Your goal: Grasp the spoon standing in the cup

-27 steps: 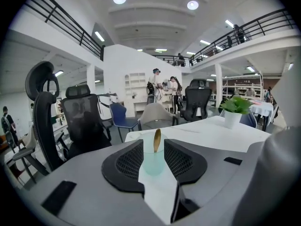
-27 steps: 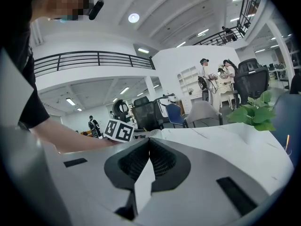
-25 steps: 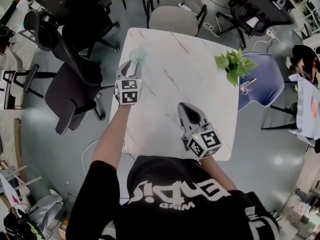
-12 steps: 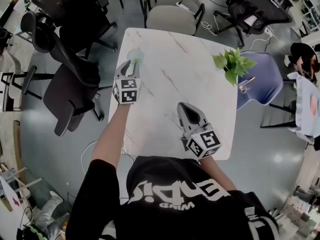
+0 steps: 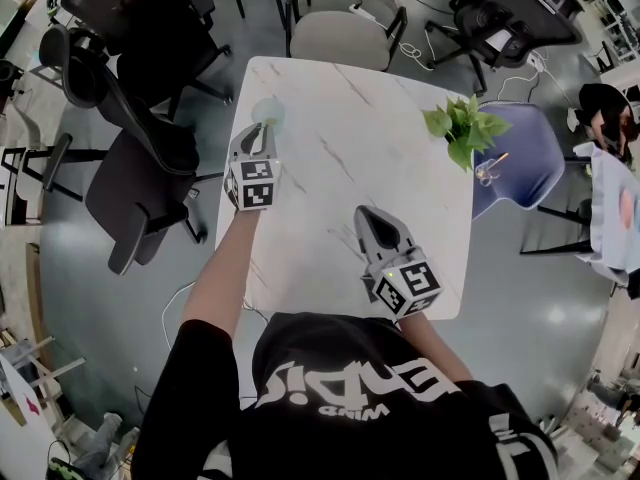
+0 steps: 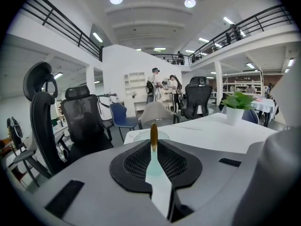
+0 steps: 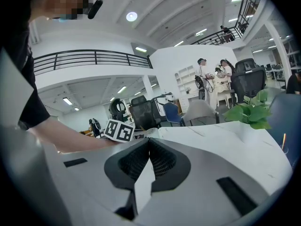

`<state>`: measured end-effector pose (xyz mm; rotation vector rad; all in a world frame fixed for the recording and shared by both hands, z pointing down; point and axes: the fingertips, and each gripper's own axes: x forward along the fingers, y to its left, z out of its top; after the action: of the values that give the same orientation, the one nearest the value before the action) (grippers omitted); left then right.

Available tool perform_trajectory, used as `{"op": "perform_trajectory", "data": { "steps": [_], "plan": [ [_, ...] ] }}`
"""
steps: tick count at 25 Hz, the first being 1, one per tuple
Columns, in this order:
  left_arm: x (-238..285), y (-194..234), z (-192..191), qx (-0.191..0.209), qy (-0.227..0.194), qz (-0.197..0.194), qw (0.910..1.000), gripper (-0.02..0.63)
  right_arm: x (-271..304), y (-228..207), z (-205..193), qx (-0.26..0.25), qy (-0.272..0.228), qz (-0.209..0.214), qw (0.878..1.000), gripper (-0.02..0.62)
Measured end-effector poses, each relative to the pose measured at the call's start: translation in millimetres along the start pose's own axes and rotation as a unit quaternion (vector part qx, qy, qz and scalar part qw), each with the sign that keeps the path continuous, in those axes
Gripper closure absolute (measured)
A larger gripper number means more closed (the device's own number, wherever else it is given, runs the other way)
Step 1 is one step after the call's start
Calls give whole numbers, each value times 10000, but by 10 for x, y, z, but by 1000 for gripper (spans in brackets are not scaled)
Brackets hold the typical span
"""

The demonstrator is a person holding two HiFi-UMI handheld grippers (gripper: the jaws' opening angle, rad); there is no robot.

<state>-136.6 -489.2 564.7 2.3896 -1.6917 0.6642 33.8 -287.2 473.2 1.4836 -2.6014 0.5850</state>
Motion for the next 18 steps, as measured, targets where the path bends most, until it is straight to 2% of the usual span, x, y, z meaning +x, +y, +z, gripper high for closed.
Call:
{"op": "perform_trajectory", "data": {
  "steps": [18],
  "plan": [
    [-36, -19, 130, 66, -242, 46, 9997, 565, -23, -42, -33, 32, 25, -44, 10000, 583]
  ]
}}
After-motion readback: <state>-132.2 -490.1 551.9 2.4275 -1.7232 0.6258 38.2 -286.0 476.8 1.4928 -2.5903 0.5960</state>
